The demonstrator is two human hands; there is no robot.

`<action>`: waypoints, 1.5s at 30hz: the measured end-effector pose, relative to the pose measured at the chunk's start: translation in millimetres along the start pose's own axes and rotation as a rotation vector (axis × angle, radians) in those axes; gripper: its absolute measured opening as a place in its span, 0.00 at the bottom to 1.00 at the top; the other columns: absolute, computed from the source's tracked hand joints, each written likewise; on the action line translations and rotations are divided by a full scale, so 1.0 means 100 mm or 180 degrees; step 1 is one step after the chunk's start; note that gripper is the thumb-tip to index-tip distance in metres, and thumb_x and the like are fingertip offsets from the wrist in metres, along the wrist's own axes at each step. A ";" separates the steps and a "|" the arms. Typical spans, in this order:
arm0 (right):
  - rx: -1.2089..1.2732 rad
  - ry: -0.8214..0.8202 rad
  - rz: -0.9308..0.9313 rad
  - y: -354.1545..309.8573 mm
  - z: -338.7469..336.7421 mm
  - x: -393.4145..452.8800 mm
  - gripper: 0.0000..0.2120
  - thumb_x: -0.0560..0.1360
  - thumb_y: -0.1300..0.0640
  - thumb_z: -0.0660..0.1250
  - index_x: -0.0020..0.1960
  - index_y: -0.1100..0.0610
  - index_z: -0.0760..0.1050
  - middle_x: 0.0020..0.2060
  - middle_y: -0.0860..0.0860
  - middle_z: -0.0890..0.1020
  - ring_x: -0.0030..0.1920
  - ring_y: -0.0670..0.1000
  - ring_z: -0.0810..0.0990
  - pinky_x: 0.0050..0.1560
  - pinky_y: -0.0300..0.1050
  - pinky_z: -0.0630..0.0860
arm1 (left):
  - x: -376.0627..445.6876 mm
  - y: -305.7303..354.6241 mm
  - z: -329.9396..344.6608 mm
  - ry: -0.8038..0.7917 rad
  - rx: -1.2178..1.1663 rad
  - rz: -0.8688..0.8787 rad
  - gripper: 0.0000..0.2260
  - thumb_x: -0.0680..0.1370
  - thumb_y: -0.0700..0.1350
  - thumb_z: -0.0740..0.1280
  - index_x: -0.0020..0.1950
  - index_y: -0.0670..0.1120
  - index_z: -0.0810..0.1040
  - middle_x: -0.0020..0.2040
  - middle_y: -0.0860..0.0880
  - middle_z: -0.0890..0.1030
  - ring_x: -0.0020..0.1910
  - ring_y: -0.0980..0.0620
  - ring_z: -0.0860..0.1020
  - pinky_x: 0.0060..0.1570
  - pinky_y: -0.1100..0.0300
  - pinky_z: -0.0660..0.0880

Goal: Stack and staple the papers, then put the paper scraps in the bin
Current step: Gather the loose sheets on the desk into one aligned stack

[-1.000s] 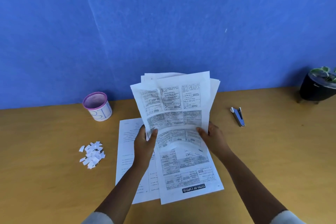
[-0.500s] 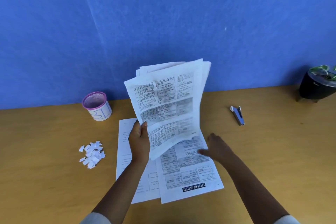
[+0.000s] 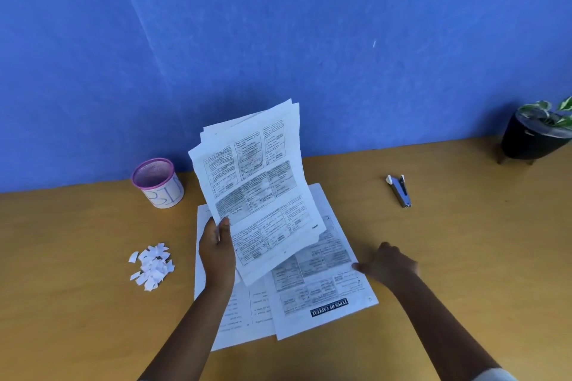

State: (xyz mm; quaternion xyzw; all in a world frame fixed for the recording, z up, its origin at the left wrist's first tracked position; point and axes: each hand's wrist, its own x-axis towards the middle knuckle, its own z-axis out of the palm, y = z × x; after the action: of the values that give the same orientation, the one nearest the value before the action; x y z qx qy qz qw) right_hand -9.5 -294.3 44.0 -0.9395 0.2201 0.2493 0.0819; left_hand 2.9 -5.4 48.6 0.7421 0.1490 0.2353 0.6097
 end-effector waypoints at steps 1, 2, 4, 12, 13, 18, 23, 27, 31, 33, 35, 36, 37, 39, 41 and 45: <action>-0.0189 -0.0149 -0.0056 0.01 0.03 -0.03 0.42 0.65 0.30 0.66 0.66 0.59 0.64 0.61 0.53 0.74 0.59 0.53 0.76 0.53 0.48 0.74 | 0.00 0.01 -0.01 -0.0001 -0.0072 -0.0032 0.09 0.80 0.39 0.60 0.55 0.38 0.76 0.49 0.42 0.81 0.49 0.42 0.78 0.37 0.80 0.69; -0.0363 -0.0260 -0.0127 0.00 0.08 -0.07 0.44 0.64 0.29 0.66 0.67 0.59 0.64 0.61 0.53 0.74 0.60 0.53 0.76 0.54 0.48 0.74 | 0.00 0.01 -0.02 0.0005 -0.0141 -0.0053 0.09 0.80 0.40 0.60 0.56 0.40 0.76 0.50 0.45 0.80 0.50 0.45 0.78 0.39 0.79 0.70; -0.0594 -0.0337 -0.0240 -0.05 0.18 -0.16 0.46 0.63 0.29 0.67 0.69 0.60 0.63 0.63 0.55 0.72 0.62 0.52 0.74 0.55 0.46 0.74 | 0.00 0.01 -0.02 0.0009 -0.0222 -0.0098 0.09 0.80 0.40 0.60 0.56 0.41 0.76 0.52 0.46 0.80 0.52 0.46 0.77 0.44 0.74 0.72; -0.0451 -0.0381 -0.0202 -0.14 0.25 -0.23 0.41 0.67 0.34 0.68 0.69 0.60 0.63 0.65 0.56 0.71 0.65 0.51 0.72 0.57 0.45 0.74 | -0.05 -0.01 0.03 0.0022 -0.0172 -0.0108 0.07 0.80 0.41 0.60 0.54 0.43 0.77 0.50 0.44 0.80 0.45 0.50 0.78 0.38 0.80 0.69; -0.0437 -0.0404 -0.0207 -0.15 0.25 -0.22 0.41 0.67 0.34 0.68 0.69 0.60 0.64 0.65 0.56 0.71 0.65 0.51 0.72 0.57 0.46 0.73 | -0.06 -0.01 0.03 0.0022 -0.0182 -0.0099 0.07 0.80 0.41 0.60 0.53 0.45 0.76 0.50 0.45 0.80 0.45 0.53 0.77 0.37 0.80 0.69; 0.0013 -0.0332 -0.0260 -0.16 0.15 -0.11 0.39 0.68 0.37 0.70 0.68 0.61 0.64 0.64 0.56 0.72 0.64 0.54 0.73 0.58 0.49 0.74 | -0.05 -0.09 0.02 0.0033 -0.0134 -0.0094 0.08 0.79 0.40 0.60 0.54 0.41 0.77 0.50 0.40 0.81 0.50 0.39 0.78 0.36 0.80 0.69; 0.0414 0.0412 -0.0077 -0.09 0.05 -0.08 0.33 0.73 0.38 0.64 0.66 0.61 0.64 0.63 0.57 0.72 0.62 0.56 0.74 0.57 0.51 0.75 | -0.05 -0.08 -0.02 -0.0002 -0.0118 -0.0047 0.08 0.80 0.41 0.60 0.54 0.43 0.77 0.50 0.45 0.81 0.49 0.47 0.78 0.39 0.78 0.70; -0.0046 0.0202 -0.0163 -0.13 0.20 -0.21 0.43 0.68 0.33 0.65 0.69 0.63 0.61 0.65 0.59 0.67 0.65 0.57 0.69 0.56 0.48 0.75 | -0.05 -0.08 -0.04 0.0006 -0.0122 -0.0031 0.08 0.80 0.40 0.60 0.56 0.45 0.76 0.50 0.49 0.79 0.45 0.59 0.76 0.40 0.81 0.68; -0.0211 0.0339 -0.0309 -0.24 0.39 -0.38 0.42 0.71 0.35 0.64 0.70 0.65 0.56 0.66 0.59 0.63 0.66 0.56 0.65 0.57 0.44 0.75 | -0.04 -0.20 -0.01 0.0053 0.0008 -0.0066 0.09 0.79 0.39 0.60 0.51 0.35 0.76 0.46 0.30 0.79 0.43 0.34 0.76 0.32 0.78 0.66; -0.0040 0.0341 -0.0285 -0.25 0.36 -0.40 0.39 0.71 0.38 0.66 0.69 0.63 0.58 0.66 0.60 0.64 0.67 0.56 0.66 0.60 0.44 0.73 | -0.05 -0.21 0.01 0.0029 0.0088 -0.0038 0.11 0.79 0.39 0.60 0.48 0.30 0.74 0.44 0.24 0.75 0.46 0.26 0.71 0.30 0.74 0.64; 0.0045 0.0303 -0.0277 -0.25 0.33 -0.38 0.39 0.70 0.40 0.68 0.68 0.63 0.58 0.66 0.60 0.66 0.67 0.56 0.68 0.62 0.45 0.71 | -0.07 -0.23 0.03 -0.0016 0.0125 -0.0025 0.11 0.79 0.39 0.60 0.49 0.31 0.75 0.45 0.25 0.76 0.47 0.26 0.72 0.34 0.67 0.65; 0.0061 0.0281 -0.0280 -0.25 0.33 -0.37 0.39 0.70 0.41 0.69 0.68 0.63 0.58 0.65 0.60 0.68 0.66 0.57 0.69 0.63 0.45 0.71 | -0.07 -0.23 0.04 -0.0030 0.0119 -0.0027 0.10 0.79 0.40 0.60 0.51 0.32 0.75 0.46 0.27 0.77 0.48 0.27 0.73 0.37 0.62 0.68; 0.0097 0.0250 -0.0280 -0.26 0.33 -0.36 0.38 0.70 0.42 0.70 0.68 0.63 0.58 0.64 0.60 0.69 0.66 0.57 0.70 0.63 0.46 0.71 | -0.07 -0.22 0.04 -0.0031 0.0117 -0.0033 0.10 0.79 0.40 0.60 0.52 0.33 0.76 0.47 0.28 0.78 0.49 0.28 0.74 0.37 0.57 0.69; 0.0325 0.0155 -0.0304 -0.27 0.32 -0.35 0.34 0.69 0.46 0.72 0.65 0.62 0.61 0.62 0.58 0.73 0.63 0.56 0.74 0.59 0.45 0.74 | -0.07 -0.19 0.03 -0.0006 0.0112 -0.0040 0.10 0.79 0.40 0.60 0.52 0.33 0.76 0.46 0.28 0.78 0.49 0.28 0.74 0.37 0.57 0.69; 0.0747 0.0066 -0.0344 -0.26 0.30 -0.32 0.27 0.70 0.51 0.73 0.61 0.59 0.65 0.58 0.55 0.78 0.58 0.54 0.78 0.49 0.43 0.75 | -0.05 -0.17 0.02 0.0027 0.0070 -0.0067 0.09 0.79 0.40 0.60 0.53 0.35 0.76 0.47 0.30 0.79 0.48 0.29 0.75 0.35 0.68 0.69; 0.1181 0.0340 -0.0443 -0.19 0.16 -0.30 0.12 0.73 0.55 0.69 0.54 0.55 0.72 0.50 0.51 0.82 0.48 0.52 0.81 0.39 0.41 0.72 | -0.03 -0.06 -0.02 0.0037 -0.0053 -0.0030 0.08 0.79 0.39 0.60 0.56 0.43 0.76 0.50 0.46 0.82 0.45 0.54 0.79 0.38 0.80 0.69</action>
State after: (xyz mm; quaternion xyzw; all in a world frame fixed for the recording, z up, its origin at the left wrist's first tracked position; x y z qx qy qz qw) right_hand -31.7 -261.8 46.0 -0.9332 0.2008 0.1479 0.2588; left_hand -0.3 -4.4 42.5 0.7349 0.1541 0.2379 0.6161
